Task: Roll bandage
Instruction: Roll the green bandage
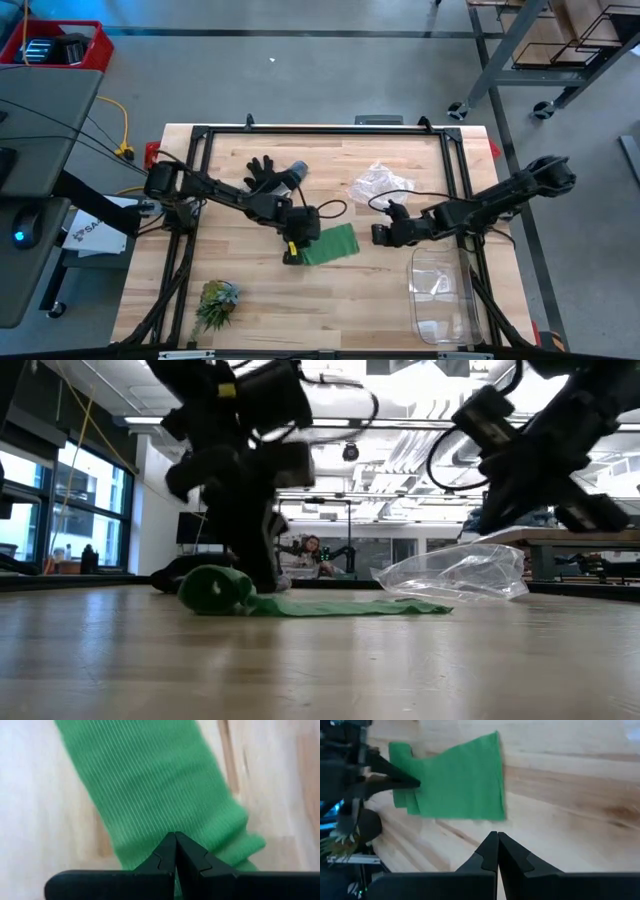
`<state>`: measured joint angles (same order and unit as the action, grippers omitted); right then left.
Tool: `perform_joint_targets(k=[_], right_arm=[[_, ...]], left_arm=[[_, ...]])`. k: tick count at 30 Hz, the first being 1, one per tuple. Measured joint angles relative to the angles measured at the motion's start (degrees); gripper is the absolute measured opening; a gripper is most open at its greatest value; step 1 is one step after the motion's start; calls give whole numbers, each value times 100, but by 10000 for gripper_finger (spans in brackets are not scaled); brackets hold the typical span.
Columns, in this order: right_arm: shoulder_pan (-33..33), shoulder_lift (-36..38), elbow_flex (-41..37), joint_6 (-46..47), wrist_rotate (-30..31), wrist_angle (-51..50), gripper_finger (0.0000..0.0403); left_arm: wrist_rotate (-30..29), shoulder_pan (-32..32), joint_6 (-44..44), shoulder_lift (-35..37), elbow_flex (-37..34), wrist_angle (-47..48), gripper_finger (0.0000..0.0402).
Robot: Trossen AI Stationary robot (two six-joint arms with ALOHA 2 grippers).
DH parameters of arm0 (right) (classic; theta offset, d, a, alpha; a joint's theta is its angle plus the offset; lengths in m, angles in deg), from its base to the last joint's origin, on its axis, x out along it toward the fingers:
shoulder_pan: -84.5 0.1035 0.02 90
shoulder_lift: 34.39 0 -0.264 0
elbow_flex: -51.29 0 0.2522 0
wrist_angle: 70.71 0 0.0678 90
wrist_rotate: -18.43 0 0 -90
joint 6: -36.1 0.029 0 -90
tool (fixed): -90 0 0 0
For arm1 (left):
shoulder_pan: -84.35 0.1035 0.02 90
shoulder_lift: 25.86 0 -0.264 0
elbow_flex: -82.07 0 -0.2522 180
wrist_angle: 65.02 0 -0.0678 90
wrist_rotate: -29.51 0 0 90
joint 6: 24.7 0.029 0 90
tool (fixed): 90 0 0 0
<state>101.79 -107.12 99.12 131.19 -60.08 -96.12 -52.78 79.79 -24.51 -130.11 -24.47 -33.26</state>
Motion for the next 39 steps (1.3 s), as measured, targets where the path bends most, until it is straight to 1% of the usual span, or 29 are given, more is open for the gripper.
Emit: perform_joint_targets(k=[7, 10, 12, 15, 17, 21, 24, 26, 29, 32, 39], right_arm=[[-379, -83, 0, -520, -35, 771, 0], [-553, -177, 1, -817, -386, 1067, 0], [-668, -346, 2, -917, -623, 1098, 0], [-848, -765, 0, -1062, -922, 1490, 0], [-988, -1134, 75, -1187, -1126, 1657, 0], [-1226, -1873, 447, -1707, -1410, 1675, 0], [-1403, -2281, 635, -1944, -1524, 1720, 0], [-1491, -2457, 719, -2079, -1741, 1783, 0], [-1545, -2557, 732, -2158, -1900, 1664, 0], [-1506, -2526, 734, -2046, -1906, 1325, 0], [-1265, -2286, 732, -1762, -1693, 670, 0]], left_arm=[[-62, 41, -42, 352, 7, -84, 0], [-72, 17, -276, 675, 23, 121, 0], [-289, -34, -311, 938, 18, 467, 0], [-833, -134, -377, 1415, -208, 679, 0], [-1120, -169, -709, 1793, -508, 717, 0], [-1669, -212, -1740, 2565, -1146, 680, 0], [-1878, -240, -2360, 3043, -1506, 566, 0], [-1944, -242, -2620, 3250, -1651, 528, 0], [-2047, -242, -2711, 3363, -1715, 520, 0], [-2051, -242, -2712, 3378, -1718, 468, 0], [-2030, -240, -2715, 3375, -1719, 477, 0]])
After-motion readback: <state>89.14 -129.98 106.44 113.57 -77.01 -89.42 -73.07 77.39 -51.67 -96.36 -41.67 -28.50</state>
